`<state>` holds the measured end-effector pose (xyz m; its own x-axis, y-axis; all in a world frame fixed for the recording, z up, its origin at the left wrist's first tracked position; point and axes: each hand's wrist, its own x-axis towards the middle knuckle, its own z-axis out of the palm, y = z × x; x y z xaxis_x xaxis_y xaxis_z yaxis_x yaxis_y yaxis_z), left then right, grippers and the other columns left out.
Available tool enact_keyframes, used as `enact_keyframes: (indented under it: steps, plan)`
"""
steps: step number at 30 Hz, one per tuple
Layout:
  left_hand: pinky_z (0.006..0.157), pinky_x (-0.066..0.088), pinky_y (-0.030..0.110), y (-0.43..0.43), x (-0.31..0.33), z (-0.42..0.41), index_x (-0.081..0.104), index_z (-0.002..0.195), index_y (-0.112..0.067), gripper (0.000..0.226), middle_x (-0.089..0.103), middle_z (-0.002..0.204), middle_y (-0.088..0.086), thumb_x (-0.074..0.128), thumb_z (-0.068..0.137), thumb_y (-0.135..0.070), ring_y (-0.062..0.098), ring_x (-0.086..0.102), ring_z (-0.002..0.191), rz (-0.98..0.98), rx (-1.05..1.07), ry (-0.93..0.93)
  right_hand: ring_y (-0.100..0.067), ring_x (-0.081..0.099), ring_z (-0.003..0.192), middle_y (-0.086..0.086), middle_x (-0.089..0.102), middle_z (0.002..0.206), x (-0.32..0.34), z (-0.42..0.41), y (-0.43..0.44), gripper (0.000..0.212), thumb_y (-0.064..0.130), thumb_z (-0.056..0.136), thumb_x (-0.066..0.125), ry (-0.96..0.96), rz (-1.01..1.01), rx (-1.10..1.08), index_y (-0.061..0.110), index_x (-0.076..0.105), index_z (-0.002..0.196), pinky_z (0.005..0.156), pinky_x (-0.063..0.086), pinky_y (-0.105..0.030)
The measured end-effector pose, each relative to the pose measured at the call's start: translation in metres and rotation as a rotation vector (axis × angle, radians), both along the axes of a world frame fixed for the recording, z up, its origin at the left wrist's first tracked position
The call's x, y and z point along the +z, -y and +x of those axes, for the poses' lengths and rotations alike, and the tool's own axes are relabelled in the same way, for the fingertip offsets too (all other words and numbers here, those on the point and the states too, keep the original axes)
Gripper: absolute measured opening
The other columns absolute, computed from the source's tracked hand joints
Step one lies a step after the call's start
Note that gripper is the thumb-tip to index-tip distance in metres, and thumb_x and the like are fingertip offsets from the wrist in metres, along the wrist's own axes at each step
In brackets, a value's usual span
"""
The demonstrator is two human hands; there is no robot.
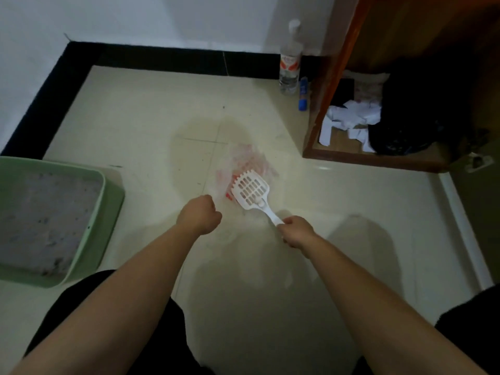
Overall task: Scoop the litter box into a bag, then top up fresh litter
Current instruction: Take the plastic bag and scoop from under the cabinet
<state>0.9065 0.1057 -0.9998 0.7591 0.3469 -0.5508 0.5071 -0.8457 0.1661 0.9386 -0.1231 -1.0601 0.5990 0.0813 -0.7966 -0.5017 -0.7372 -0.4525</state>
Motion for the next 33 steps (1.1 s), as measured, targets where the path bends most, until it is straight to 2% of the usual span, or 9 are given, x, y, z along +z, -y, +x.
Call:
enact_keyframes:
  steps: [3,6,10,17,22,24,26,28,33]
  plan:
    - [0.071,0.042,0.032,-0.002,-0.019,-0.008,0.049,0.101,-0.013,0.014,0.059,0.103,0.009,0.051,0.088,-0.019,0.025,0.052,0.086,-0.013,-0.06,-0.058,-0.031,0.068,0.095,-0.012,0.072,0.1,-0.014,-0.01,-0.007,0.029,0.016,0.089,0.054,-0.058,0.061,-0.003,0.011,0.07,0.112,0.091,0.055,-0.046]
    - [0.079,0.047,0.036,0.005,-0.032,-0.011,0.051,0.113,-0.013,0.026,0.055,0.115,0.01,0.051,0.091,-0.026,0.026,0.053,0.097,0.082,-0.22,-0.178,-0.028,0.06,0.111,-0.014,0.06,0.132,-0.029,-0.018,-0.002,0.053,0.011,0.085,0.059,-0.049,0.066,-0.006,0.01,0.054,0.138,0.103,0.047,-0.045]
    - [0.09,0.041,0.043,0.033,-0.024,0.003,0.049,0.126,-0.011,0.042,0.043,0.126,0.016,0.047,0.094,-0.038,0.033,0.042,0.115,0.269,-0.352,0.091,-0.027,0.042,0.138,-0.011,0.036,0.155,0.001,-0.018,0.024,0.057,0.015,0.095,0.05,0.04,0.002,-0.033,0.013,0.036,0.151,0.115,0.033,-0.035]
    - [0.107,0.032,0.048,0.122,0.036,0.084,0.032,0.144,-0.002,0.063,0.031,0.148,0.023,0.054,0.093,-0.032,0.039,0.032,0.134,-0.193,-0.415,0.526,-0.038,0.027,0.142,-0.021,0.026,0.155,0.13,0.029,0.147,0.063,0.025,0.091,0.059,0.826,-0.475,-0.357,0.01,0.037,0.148,0.116,0.026,-0.045]
    - [0.117,0.012,0.03,0.186,0.127,0.141,0.006,0.152,0.0,0.081,0.014,0.158,0.02,0.055,0.094,-0.029,0.032,0.016,0.145,-0.538,-0.272,0.9,-0.04,0.006,0.15,-0.02,0.01,0.162,0.279,0.034,0.241,0.076,0.034,0.083,0.052,1.235,-1.055,-0.566,0.017,0.024,0.152,0.121,0.003,-0.051]
    - [0.117,0.008,0.036,0.209,0.156,0.153,-0.004,0.153,-0.009,0.083,0.006,0.161,0.014,0.05,0.096,-0.037,0.031,0.008,0.147,-0.631,-0.086,0.942,-0.043,0.006,0.149,-0.022,0.01,0.161,0.315,0.025,0.277,0.085,0.039,0.08,0.05,1.203,-1.232,-0.63,0.014,0.017,0.155,0.119,0.0,-0.054]
    - [0.117,0.007,0.043,0.222,0.169,0.16,-0.008,0.153,-0.02,0.082,0.003,0.162,0.008,0.047,0.096,-0.042,0.033,0.005,0.147,-0.675,0.113,0.868,-0.044,0.013,0.148,-0.025,0.021,0.158,0.329,0.016,0.307,0.085,0.046,0.086,0.048,0.957,-1.272,-0.656,0.009,0.014,0.155,0.119,0.0,-0.058]
    - [0.117,0.007,0.043,0.223,0.169,0.16,-0.009,0.154,-0.02,0.084,0.002,0.162,0.008,0.048,0.095,-0.041,0.033,0.003,0.147,-0.631,0.108,0.844,-0.043,0.035,0.138,-0.027,0.043,0.144,0.322,0.007,0.318,0.071,0.051,0.096,0.042,0.673,-1.215,-0.638,0.005,0.031,0.148,0.118,0.012,-0.06]
    - [0.117,0.004,0.036,0.206,0.159,0.155,-0.01,0.153,-0.015,0.085,-0.002,0.162,0.006,0.05,0.096,-0.034,0.028,0.001,0.148,-0.595,-0.057,0.812,-0.038,0.057,0.092,-0.021,0.057,0.099,0.309,0.005,0.295,0.048,0.047,0.1,0.044,0.633,-1.243,-0.612,0.003,0.054,0.117,0.087,0.044,-0.049]
